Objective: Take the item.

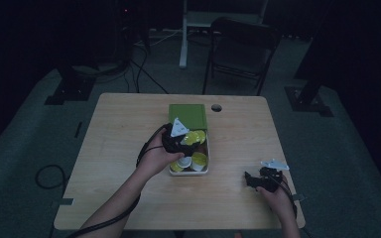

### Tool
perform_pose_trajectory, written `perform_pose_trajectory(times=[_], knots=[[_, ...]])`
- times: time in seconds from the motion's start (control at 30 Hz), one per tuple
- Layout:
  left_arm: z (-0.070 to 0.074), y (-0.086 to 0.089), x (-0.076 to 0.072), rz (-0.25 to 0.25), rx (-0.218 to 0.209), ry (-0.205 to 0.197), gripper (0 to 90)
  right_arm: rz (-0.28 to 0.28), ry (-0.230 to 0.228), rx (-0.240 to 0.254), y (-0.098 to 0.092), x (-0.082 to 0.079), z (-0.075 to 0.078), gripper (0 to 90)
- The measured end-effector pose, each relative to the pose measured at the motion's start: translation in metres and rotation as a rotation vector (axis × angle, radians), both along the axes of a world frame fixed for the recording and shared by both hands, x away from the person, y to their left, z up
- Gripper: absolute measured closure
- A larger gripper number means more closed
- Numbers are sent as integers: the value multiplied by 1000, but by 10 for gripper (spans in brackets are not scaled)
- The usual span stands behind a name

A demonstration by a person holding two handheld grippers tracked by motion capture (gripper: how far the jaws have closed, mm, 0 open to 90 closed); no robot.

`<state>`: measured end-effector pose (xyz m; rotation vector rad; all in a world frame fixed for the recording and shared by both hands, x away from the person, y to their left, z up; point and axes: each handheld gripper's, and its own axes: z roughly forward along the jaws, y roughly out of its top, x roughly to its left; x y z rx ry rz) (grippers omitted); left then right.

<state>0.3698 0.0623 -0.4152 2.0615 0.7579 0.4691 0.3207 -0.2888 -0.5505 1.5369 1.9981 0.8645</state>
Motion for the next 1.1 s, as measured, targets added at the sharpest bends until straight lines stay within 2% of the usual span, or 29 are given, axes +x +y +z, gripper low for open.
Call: perform_pose_trajectory(times=[0.33,1.1], knots=[[3,20,-7,18,-16,12,381,0,0,0,0,0,0,123],[7,66,-22,91,-25,-8,381,0,0,0,0,0,0,123]])
